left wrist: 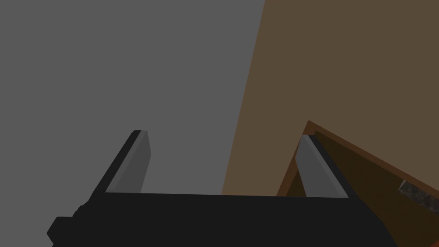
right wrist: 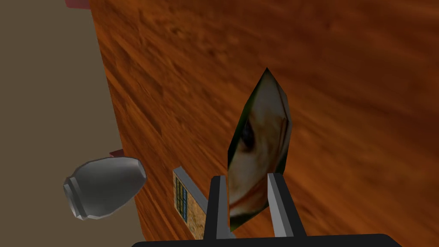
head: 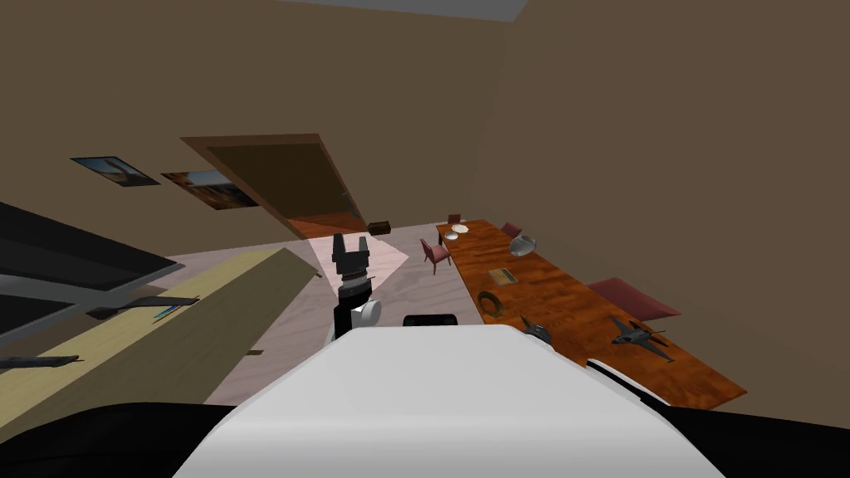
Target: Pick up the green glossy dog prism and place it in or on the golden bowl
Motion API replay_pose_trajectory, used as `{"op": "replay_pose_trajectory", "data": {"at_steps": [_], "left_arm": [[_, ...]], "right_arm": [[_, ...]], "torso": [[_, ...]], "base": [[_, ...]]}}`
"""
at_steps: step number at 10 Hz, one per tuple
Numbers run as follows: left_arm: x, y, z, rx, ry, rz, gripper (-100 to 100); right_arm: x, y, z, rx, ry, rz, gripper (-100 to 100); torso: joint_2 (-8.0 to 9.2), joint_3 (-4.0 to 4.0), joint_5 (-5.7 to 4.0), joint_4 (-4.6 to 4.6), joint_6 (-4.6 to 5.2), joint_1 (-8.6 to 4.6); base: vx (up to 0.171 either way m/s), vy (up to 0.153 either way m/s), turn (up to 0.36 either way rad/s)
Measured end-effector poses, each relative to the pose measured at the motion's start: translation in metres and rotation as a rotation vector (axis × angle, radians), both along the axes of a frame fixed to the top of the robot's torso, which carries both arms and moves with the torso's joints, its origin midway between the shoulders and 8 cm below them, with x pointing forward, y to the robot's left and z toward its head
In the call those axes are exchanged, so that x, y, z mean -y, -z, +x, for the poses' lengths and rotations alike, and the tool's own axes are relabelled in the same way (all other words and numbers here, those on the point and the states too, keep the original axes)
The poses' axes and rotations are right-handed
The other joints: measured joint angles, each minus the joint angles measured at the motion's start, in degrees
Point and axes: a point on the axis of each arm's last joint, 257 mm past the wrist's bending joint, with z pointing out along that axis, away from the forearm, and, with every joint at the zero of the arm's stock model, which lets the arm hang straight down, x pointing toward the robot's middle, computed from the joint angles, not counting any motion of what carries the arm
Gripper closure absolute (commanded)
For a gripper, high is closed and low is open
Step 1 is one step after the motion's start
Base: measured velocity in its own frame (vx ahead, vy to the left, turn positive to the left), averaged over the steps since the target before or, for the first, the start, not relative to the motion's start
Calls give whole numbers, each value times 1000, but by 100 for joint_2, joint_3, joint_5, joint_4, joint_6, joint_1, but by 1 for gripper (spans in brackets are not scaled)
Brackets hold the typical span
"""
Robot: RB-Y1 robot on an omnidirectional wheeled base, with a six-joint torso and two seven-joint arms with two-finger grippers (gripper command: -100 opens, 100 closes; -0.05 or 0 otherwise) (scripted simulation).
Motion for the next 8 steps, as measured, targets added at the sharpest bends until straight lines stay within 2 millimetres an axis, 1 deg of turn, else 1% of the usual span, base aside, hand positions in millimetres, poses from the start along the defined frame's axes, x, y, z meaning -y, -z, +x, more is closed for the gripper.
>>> {"op": "replay_pose_trajectory", "data": {"at_steps": [4, 8], "left_arm": [[0, 0, 0, 0, 0, 0, 0], [0, 0, 0, 0, 0, 0, 0]], "right_arm": [[0, -10, 3, -28, -32, -95, 100], [-2, -20, 4, -56, -62, -182, 100]], "torso": [[-8, -5, 3, -2, -5, 6], [-17, -9, 7, -2, -9, 15]], "base": [[-24, 41, 62], [-2, 45, 78]]}}
